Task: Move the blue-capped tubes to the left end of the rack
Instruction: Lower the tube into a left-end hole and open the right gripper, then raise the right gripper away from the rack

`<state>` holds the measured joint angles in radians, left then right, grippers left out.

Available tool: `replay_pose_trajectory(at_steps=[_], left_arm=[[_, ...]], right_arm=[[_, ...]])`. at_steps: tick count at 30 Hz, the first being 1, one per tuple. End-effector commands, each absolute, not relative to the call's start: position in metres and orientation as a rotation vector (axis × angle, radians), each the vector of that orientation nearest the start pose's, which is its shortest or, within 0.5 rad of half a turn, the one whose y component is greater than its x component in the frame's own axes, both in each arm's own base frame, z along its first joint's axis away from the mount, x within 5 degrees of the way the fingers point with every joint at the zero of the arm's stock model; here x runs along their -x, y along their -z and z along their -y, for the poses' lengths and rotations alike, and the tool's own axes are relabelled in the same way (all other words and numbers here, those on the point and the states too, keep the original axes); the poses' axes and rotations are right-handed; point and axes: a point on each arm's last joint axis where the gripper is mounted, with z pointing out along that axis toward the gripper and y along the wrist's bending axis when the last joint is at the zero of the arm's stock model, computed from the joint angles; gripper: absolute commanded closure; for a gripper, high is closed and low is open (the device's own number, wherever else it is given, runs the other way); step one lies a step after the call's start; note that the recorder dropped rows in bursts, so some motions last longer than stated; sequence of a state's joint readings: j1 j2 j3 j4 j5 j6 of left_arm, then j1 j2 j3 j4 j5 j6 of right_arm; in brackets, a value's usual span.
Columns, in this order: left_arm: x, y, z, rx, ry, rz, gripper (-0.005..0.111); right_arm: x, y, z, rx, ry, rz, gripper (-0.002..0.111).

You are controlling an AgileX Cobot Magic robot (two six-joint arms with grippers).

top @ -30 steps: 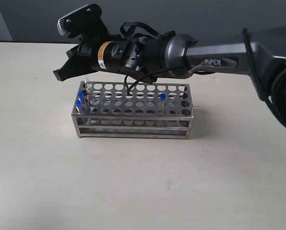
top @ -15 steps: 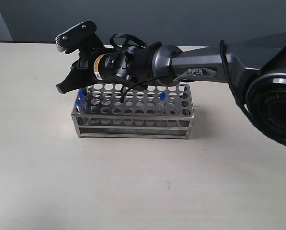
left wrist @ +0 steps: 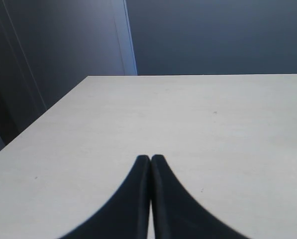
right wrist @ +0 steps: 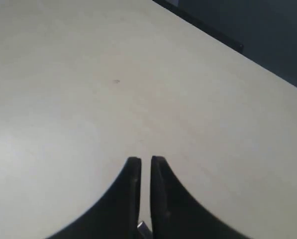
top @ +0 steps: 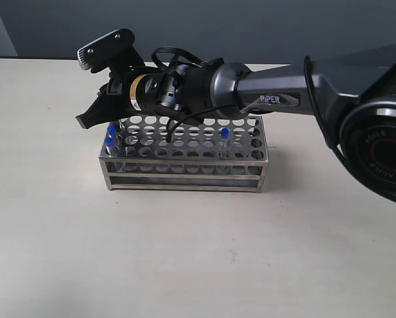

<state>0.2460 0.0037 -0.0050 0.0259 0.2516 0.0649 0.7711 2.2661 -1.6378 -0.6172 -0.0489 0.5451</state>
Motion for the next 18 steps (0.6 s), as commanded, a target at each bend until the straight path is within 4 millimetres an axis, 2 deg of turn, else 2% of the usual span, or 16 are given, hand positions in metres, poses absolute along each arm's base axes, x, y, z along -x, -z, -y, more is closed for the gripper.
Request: replay_pose_trajectory(at_steps=[1, 3, 6, 10, 18], left_arm=[[-0.054, -0.191, -0.014, 0.141, -0.255, -1.724, 0.106], [-0.054, -0.191, -0.014, 0.141, -0.255, -1.724, 0.106], [-0.054, -0.191, -0.014, 0.141, -0.255, -1.724, 0.106], [-0.054, -0.191, -0.014, 0.141, -0.255, -1.724, 0.106], [-0.054, -0.191, -0.014, 0.141, -0.255, -1.724, 0.106]], right_arm=[[-0.369, -0.16, -0.36, 0.865, -0.44, -1.938, 0.099], [-0.37, -0.159, -0.359, 0.865, -0.428, -1.95, 0.088], [-0.37, -0.158, -0.359, 0.865, -0.421, -1.956, 0.078], [-0.37, -0.168, -0.358, 0.858, -0.431, -1.933, 0.078], [-0.373, -0.209, -0.358, 0.821, -0.412, -1.873, 0.077]])
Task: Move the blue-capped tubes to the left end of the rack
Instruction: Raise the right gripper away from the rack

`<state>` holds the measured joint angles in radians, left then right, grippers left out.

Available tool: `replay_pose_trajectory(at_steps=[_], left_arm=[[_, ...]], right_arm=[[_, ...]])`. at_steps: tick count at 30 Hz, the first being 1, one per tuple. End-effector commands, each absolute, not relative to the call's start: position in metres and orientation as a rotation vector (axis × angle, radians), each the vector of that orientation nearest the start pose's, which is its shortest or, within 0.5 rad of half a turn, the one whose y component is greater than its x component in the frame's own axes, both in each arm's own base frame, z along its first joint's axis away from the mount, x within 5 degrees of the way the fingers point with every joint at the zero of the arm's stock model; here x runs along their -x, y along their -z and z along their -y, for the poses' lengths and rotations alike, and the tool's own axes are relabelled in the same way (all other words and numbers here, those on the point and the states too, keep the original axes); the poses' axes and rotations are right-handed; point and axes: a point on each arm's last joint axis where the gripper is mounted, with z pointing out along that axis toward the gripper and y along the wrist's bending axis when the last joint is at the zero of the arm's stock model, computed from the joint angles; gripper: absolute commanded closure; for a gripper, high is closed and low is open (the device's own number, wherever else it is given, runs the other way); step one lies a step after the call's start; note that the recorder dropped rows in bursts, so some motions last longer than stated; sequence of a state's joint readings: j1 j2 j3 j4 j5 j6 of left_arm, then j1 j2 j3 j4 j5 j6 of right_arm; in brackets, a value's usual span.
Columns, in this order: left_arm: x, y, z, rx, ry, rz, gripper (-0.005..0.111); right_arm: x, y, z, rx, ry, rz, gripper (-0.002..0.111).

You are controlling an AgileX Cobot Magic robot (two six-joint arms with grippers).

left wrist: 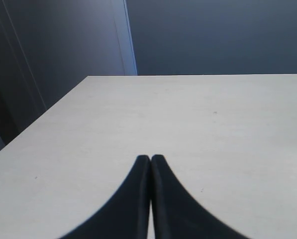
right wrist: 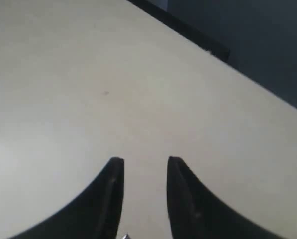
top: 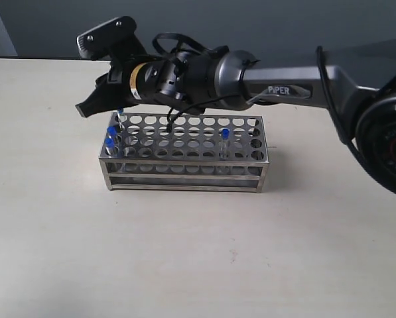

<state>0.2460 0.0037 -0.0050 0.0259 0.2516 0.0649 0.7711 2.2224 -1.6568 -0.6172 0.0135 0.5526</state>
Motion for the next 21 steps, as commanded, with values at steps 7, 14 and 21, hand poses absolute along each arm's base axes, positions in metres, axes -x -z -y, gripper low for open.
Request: replay_pose_trajectory(at_steps=[7, 14, 21], left_arm=[[-0.054, -0.191, -0.014, 0.141, -0.255, -1.724, 0.106], [-0.054, -0.191, -0.014, 0.141, -0.255, -1.724, 0.106], [-0.054, -0.191, -0.014, 0.141, -0.255, -1.724, 0.106]], right_arm=[[-0.375, -0.239, -0.344, 0.848, -0.222, -1.877, 0.077], [-0.383, -0.305, -0.285, 0.623, -0.303, -1.827, 0.077], [-0.348, -0.291, -0.212, 0.569, -0.337, -1.871, 0.077]])
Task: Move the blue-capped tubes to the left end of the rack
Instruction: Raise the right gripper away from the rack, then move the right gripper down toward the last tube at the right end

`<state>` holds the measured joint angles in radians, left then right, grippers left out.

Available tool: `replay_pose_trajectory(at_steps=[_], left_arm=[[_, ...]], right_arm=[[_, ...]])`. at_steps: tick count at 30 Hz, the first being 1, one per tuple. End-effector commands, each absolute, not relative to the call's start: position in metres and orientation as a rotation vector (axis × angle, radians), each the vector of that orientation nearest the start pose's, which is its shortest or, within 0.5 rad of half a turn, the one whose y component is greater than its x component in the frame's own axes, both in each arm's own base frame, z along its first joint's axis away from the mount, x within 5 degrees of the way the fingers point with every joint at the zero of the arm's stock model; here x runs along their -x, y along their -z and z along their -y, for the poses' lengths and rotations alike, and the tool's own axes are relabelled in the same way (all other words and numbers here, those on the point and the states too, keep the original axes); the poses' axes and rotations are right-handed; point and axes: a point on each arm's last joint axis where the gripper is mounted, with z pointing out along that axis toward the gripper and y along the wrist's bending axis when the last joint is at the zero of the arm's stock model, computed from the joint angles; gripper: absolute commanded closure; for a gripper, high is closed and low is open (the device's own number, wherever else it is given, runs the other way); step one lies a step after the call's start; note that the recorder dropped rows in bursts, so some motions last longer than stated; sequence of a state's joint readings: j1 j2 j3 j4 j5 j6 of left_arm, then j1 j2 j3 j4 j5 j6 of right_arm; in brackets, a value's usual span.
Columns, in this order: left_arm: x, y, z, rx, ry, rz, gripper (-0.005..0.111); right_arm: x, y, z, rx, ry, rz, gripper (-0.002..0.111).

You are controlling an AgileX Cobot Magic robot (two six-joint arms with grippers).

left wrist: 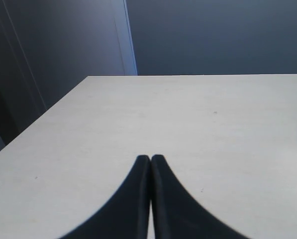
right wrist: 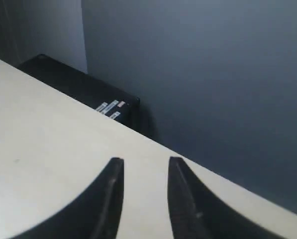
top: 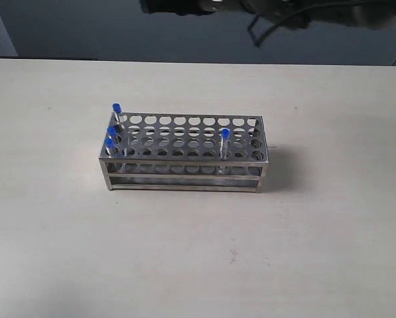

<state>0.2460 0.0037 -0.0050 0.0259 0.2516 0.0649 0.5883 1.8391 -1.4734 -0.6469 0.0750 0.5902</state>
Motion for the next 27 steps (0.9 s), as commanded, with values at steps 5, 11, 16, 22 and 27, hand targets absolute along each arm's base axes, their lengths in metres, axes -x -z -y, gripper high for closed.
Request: replay_pose_trajectory(at_steps=[5, 11, 16, 22, 27], left_arm=[[-0.054, -0.191, -0.014, 0.141, -0.255, -1.724, 0.106], [-0.054, -0.191, -0.014, 0.141, -0.255, -1.724, 0.106], [-0.054, -0.191, -0.014, 0.141, -0.255, -1.724, 0.106], [-0.054, -0.191, -0.014, 0.141, -0.255, -1.724, 0.106], [-0.054, -0.191, -0.014, 0.141, -0.255, -1.724, 0.106]], right_arm=[[-0.299, -0.256, -0.195, 0.65, -0.496, -1.835, 0.077], [-0.288, -0.227, -0.186, 0.663, -0.449, -1.962, 0.07], [-0.292, -0.212, -0.186, 0.66, -0.423, -2.028, 0.049], [-0.296, -0.195, -0.189, 0.649, -0.444, -2.067, 0.049], [-0.289, -0.18, -0.195, 0.671, -0.555, -2.019, 0.052]])
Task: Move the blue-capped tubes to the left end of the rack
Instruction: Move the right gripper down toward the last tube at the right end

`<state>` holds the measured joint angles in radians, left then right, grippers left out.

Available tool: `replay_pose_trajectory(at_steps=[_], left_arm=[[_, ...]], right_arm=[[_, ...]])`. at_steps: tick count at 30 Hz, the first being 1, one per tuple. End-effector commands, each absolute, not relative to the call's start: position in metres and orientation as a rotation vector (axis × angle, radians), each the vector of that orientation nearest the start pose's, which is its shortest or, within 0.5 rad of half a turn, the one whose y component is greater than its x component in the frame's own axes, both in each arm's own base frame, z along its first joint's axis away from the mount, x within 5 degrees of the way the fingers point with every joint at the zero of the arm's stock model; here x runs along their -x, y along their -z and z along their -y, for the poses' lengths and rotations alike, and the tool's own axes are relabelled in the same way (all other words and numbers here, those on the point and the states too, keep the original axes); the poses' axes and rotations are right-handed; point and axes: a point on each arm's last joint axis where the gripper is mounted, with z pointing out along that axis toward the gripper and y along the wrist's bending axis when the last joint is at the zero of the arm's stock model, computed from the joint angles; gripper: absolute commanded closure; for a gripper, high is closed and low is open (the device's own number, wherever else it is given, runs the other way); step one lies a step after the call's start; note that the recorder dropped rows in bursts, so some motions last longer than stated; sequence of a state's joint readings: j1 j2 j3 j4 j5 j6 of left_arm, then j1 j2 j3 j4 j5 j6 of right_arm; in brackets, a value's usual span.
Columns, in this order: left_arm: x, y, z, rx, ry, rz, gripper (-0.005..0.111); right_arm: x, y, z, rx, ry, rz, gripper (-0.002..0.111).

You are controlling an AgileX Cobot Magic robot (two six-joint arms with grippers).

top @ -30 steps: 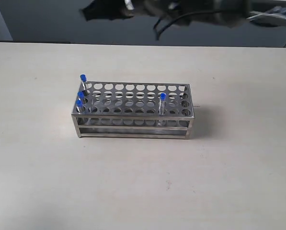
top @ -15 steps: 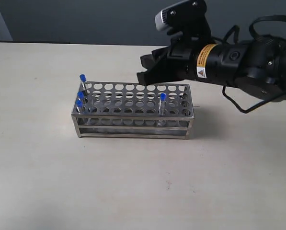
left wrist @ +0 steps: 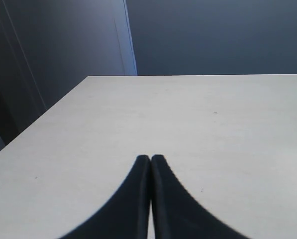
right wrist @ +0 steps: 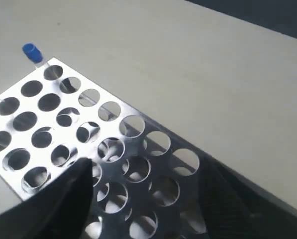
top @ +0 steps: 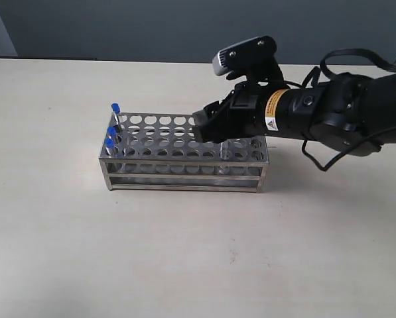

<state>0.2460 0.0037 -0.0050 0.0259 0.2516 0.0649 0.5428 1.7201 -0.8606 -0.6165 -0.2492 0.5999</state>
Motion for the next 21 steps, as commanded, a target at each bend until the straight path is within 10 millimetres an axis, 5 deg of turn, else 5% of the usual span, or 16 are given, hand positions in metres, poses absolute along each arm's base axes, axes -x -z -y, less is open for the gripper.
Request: replay_pose_trajectory(at_steps=[1, 5, 21], left_arm=[[-0.054, -0.191, -0.014, 0.141, -0.255, -1.724, 0.106], [-0.054, -0.191, -0.014, 0.141, -0.255, -1.724, 0.106], [-0.054, -0.191, -0.014, 0.141, -0.255, -1.724, 0.106]], right_arm=[[-0.288, -0.179, -0.194, 0.665, -0.57, -2.014, 0.054], [-0.284, -0.171, -0.189, 0.643, -0.54, -2.034, 0.067], [-0.286, -0.129, -0.188, 0.693, -0.479, -2.12, 0.067]])
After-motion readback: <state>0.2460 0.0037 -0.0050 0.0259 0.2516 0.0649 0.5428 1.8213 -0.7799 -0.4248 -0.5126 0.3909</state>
